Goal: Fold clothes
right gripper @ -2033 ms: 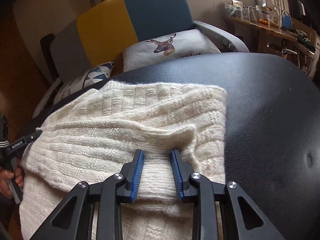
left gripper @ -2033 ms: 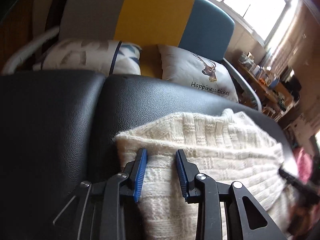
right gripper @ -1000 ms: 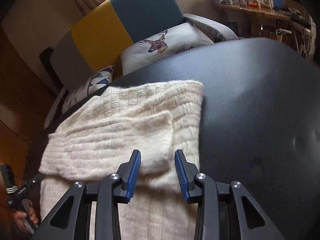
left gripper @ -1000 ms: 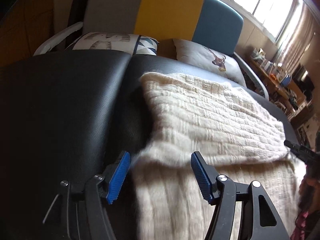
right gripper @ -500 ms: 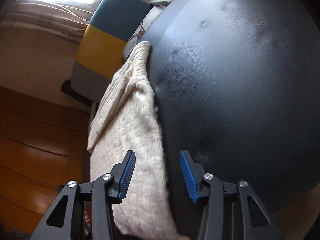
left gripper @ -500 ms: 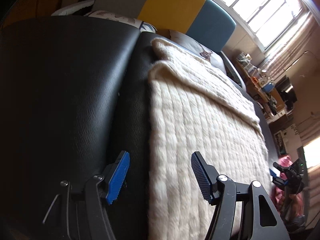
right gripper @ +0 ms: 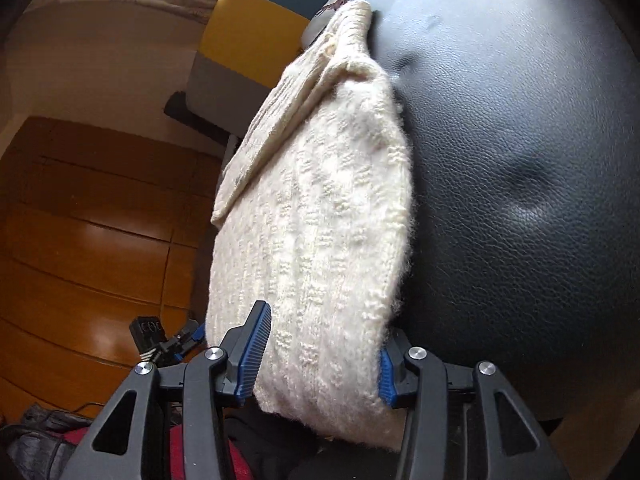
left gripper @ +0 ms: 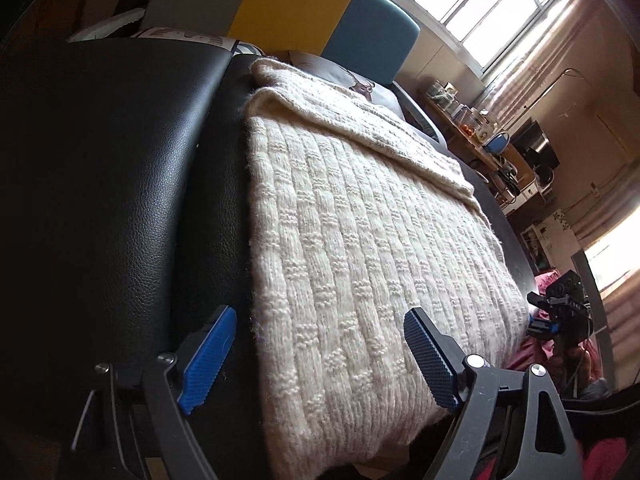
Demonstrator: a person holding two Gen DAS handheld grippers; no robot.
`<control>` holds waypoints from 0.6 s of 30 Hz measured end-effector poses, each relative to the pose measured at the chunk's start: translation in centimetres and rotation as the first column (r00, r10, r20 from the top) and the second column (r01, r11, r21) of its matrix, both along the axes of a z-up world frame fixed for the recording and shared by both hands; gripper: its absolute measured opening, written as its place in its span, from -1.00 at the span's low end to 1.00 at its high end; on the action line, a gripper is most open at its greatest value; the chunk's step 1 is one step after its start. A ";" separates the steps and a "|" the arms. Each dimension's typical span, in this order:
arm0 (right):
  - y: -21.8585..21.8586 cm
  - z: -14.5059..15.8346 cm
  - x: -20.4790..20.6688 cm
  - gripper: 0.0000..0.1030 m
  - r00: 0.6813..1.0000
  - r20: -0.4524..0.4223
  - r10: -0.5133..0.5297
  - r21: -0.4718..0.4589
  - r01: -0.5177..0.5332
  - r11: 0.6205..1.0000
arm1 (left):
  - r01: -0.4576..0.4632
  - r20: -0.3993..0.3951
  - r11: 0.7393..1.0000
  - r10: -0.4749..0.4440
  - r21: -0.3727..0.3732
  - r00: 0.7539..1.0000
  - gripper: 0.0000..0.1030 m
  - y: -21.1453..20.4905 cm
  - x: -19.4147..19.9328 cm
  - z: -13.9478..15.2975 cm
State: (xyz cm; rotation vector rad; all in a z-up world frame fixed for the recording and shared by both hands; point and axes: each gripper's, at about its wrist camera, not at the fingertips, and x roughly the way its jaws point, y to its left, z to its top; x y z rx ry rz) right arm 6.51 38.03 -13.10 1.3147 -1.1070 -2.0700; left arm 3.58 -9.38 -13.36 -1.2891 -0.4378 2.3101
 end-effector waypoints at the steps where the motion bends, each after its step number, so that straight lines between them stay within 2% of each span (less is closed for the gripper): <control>1: -0.3 0.1 0.0 -0.08 1.000 0.004 -0.003 0.012 0.003 1.000 | -0.014 0.008 1.000 0.014 0.013 1.000 0.67 -0.3 -0.1 -0.1; 5: -0.7 0.1 0.2 -0.07 0.999 0.008 -0.049 -0.002 0.049 0.999 | -0.040 0.028 0.998 0.039 0.039 0.999 0.63 -0.9 -0.3 -0.1; 8: -1.1 -0.1 0.6 -0.07 0.998 -0.037 -0.043 -0.013 0.043 0.999 | -0.029 0.029 0.999 0.028 0.041 0.999 0.61 -0.8 0.3 -0.1; 12: -1.9 0.3 0.8 -0.07 0.998 -0.066 -0.020 0.022 0.022 1.000 | -0.009 0.029 1.000 0.008 0.022 1.000 0.39 -0.1 0.8 -0.1; 14: -2.0 0.2 0.5 -0.08 0.999 -0.051 -0.008 0.010 0.009 1.000 | -0.010 0.044 1.000 0.009 0.021 0.999 0.12 -0.1 0.8 -0.1; 16: -1.8 0.0 0.2 -0.17 1.000 -0.030 -0.008 -0.012 0.007 1.000 | -0.015 0.080 1.000 0.014 0.011 0.997 -0.85 -0.1 0.6 -0.5; 18: -1.8 -0.2 -0.1 -0.18 0.999 -0.043 -0.006 -0.010 0.006 1.000 | -0.023 0.107 1.000 0.024 -0.011 0.994 -0.84 -0.2 0.4 -0.9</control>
